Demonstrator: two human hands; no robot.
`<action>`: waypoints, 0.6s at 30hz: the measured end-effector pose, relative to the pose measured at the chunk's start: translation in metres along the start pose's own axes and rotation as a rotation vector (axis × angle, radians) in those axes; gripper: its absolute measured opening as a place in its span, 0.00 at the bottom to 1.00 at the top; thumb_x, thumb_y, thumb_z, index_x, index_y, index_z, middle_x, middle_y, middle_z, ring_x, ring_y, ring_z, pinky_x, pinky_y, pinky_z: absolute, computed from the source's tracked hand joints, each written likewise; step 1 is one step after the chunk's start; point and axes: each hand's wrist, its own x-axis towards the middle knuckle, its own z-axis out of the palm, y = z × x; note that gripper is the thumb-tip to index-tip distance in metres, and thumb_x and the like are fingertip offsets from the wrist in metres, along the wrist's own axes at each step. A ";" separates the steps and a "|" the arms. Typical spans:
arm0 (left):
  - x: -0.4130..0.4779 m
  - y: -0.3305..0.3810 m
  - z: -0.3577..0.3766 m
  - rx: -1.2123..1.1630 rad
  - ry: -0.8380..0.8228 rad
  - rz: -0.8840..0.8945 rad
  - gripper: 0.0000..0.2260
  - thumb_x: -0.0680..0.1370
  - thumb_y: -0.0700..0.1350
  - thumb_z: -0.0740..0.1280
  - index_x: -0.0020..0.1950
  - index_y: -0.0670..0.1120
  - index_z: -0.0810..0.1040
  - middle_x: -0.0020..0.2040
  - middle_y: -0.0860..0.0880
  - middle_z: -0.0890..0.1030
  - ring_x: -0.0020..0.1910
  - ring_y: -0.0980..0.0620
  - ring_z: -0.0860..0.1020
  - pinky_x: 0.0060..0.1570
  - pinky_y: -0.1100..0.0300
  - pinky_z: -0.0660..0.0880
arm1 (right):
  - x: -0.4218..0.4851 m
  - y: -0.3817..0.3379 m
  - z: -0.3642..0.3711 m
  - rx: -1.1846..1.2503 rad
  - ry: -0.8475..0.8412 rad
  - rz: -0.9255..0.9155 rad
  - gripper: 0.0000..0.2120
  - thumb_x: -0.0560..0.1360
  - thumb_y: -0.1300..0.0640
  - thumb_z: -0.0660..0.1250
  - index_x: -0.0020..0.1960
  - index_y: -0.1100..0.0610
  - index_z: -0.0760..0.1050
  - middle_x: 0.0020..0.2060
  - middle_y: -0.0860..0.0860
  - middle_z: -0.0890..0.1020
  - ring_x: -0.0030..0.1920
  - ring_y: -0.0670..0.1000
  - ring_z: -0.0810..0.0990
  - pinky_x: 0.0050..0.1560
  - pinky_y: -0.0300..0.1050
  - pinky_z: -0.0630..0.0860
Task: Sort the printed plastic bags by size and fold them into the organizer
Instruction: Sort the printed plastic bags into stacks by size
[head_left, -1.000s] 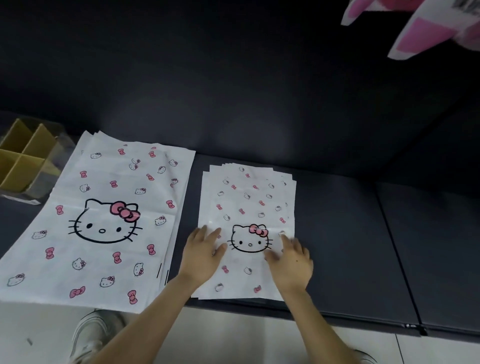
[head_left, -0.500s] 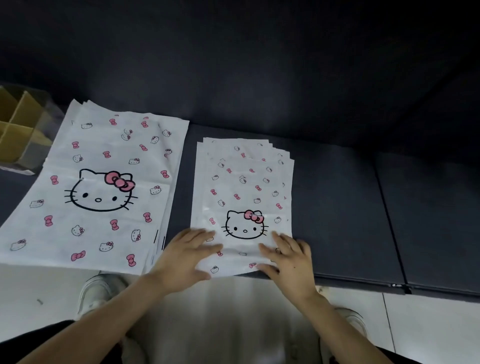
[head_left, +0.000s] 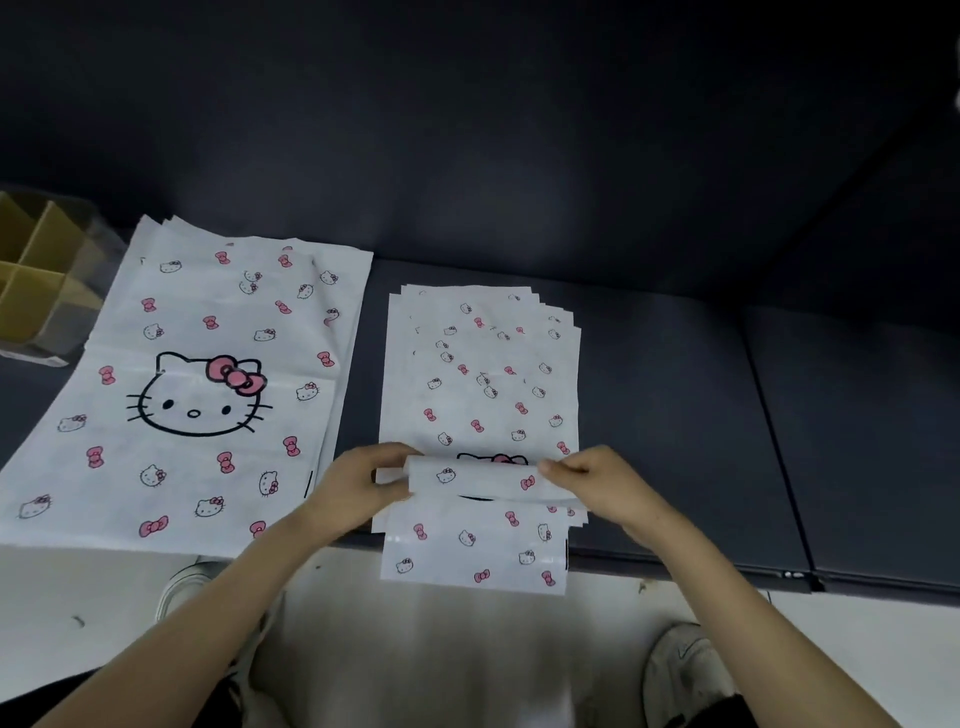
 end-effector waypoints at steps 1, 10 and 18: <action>0.007 0.002 0.004 -0.020 0.079 -0.016 0.05 0.71 0.43 0.70 0.45 0.52 0.82 0.43 0.53 0.84 0.43 0.57 0.79 0.45 0.61 0.73 | 0.004 -0.006 -0.005 0.020 -0.015 -0.007 0.24 0.78 0.51 0.66 0.27 0.50 0.58 0.23 0.42 0.58 0.25 0.43 0.57 0.28 0.38 0.55; 0.038 0.012 0.025 -0.058 0.417 -0.143 0.18 0.80 0.47 0.63 0.34 0.44 0.62 0.23 0.54 0.64 0.28 0.52 0.62 0.31 0.58 0.61 | 0.011 0.007 -0.026 0.402 0.083 -0.079 0.10 0.78 0.56 0.63 0.58 0.53 0.77 0.50 0.48 0.85 0.52 0.47 0.83 0.47 0.36 0.77; 0.034 0.008 0.040 0.279 0.452 -0.147 0.15 0.80 0.49 0.62 0.36 0.48 0.64 0.21 0.55 0.68 0.20 0.55 0.65 0.24 0.62 0.60 | 0.040 0.024 0.009 0.100 0.438 -0.030 0.21 0.76 0.59 0.67 0.30 0.58 0.60 0.25 0.52 0.61 0.29 0.48 0.57 0.30 0.40 0.56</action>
